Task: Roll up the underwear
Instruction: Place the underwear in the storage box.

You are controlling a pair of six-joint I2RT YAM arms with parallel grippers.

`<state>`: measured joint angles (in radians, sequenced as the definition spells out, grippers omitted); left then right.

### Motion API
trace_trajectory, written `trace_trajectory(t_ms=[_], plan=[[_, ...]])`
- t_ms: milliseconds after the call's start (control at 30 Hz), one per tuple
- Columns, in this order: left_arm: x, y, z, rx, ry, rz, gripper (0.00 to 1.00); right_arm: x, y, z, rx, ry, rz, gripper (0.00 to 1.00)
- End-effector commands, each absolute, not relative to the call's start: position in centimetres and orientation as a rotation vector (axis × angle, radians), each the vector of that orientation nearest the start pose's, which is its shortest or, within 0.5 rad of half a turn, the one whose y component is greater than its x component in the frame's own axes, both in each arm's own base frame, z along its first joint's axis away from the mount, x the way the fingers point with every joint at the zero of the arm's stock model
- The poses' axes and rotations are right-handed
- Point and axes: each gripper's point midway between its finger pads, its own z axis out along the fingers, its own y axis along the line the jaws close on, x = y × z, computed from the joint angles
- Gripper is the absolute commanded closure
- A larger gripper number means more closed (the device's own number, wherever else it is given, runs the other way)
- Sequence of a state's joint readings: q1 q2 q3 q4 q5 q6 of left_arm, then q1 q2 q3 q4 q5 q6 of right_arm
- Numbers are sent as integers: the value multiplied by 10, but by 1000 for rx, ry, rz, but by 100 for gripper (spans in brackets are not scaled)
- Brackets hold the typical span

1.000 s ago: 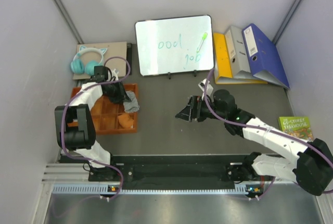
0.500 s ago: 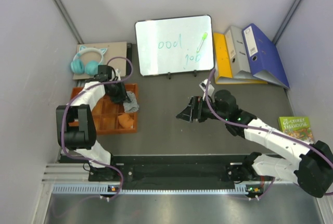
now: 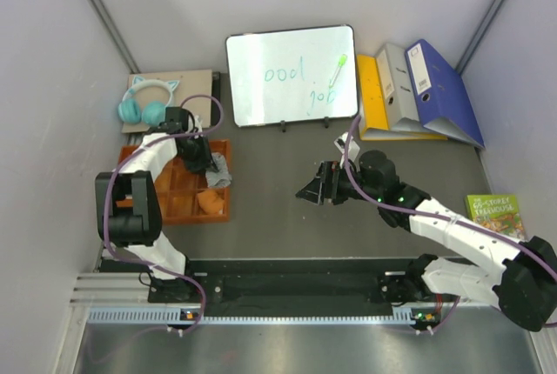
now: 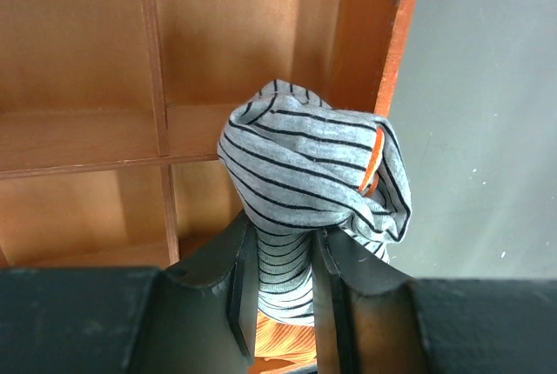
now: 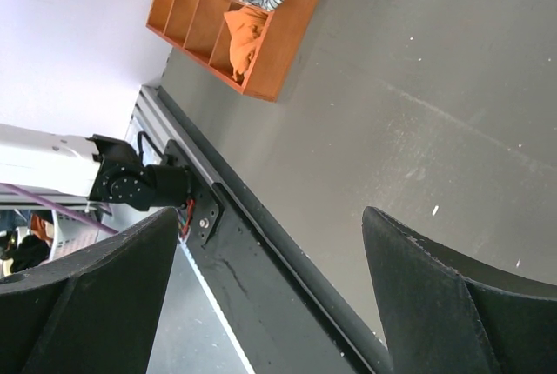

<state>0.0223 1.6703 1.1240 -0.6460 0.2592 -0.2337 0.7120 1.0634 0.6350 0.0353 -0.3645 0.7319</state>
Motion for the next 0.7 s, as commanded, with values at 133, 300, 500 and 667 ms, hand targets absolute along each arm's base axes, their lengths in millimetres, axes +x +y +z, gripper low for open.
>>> trace_trajectory(t_ms=[133,300,500,667], plan=[[297,28,6,-346,2944,186,100,205,287,199,-260,2090,1243,14],[300,28,4,-336,2938,180,100,204,288,198,-265,2092,1250,14],[304,23,-2,-312,2958,185,100,206,290,196,-267,2090,1254,14],[305,6,-16,-222,3016,229,100,205,290,195,-263,2094,1257,14]])
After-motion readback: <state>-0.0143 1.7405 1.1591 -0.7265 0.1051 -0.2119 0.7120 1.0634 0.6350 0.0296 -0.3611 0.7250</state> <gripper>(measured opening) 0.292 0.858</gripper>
